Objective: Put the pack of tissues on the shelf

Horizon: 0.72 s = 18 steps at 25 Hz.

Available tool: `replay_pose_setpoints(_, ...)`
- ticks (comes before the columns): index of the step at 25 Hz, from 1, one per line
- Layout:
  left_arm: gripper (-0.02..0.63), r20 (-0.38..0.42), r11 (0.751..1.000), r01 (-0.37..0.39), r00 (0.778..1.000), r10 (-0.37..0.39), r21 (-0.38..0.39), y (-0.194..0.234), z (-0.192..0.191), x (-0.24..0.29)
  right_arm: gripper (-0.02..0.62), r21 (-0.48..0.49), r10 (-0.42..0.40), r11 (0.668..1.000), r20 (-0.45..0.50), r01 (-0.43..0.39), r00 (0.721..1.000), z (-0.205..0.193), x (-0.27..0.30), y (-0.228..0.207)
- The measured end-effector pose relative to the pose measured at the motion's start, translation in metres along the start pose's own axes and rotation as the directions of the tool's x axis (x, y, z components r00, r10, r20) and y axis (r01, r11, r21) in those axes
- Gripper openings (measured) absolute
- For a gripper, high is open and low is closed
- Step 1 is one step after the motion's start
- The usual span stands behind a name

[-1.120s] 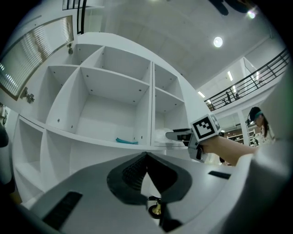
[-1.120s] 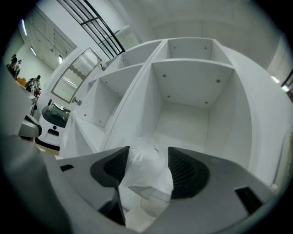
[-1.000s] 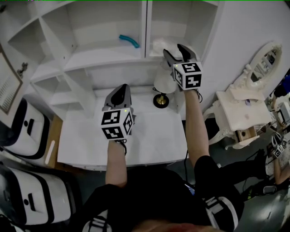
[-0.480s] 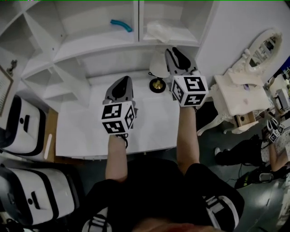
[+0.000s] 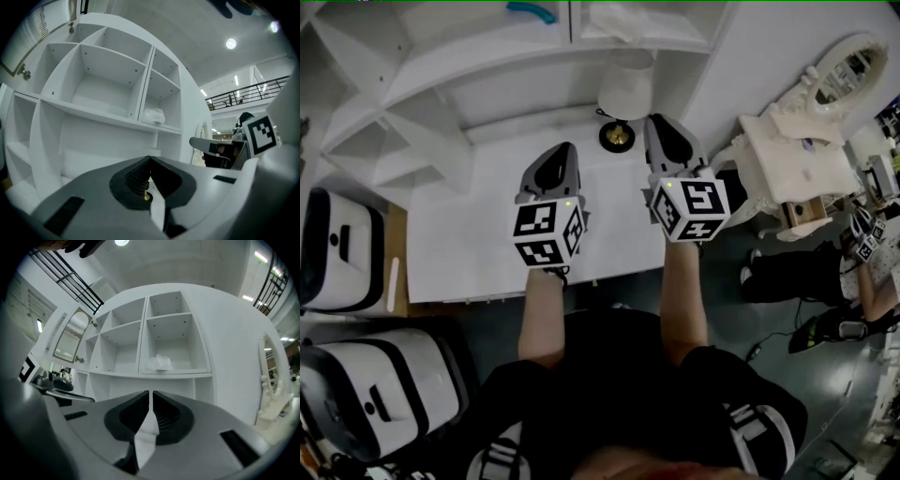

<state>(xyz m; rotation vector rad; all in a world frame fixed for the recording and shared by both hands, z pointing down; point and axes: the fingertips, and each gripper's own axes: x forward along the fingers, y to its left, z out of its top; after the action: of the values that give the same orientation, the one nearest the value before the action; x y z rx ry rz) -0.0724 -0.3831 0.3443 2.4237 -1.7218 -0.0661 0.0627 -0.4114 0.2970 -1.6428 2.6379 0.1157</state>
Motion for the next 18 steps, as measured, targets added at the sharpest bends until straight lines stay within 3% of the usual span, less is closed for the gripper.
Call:
replay_pose_setpoints(9,0.011,-0.061,1.0,0.022,0.998,-0.021,0.017,-0.03,-0.037,-0.001,0.02,0.038,0.04,0.999,-0.116,-0.036,0.992,-0.052,-0.035,0.018)
replay_pose_setpoints(18,0.011,-0.085,0.996,0.088,0.993,-0.085,0.029,-0.08,-0.064,-0.007,0.02,0.064,0.036,0.998,-0.124,-0.028,0.992,-0.071,-0.086,0.009)
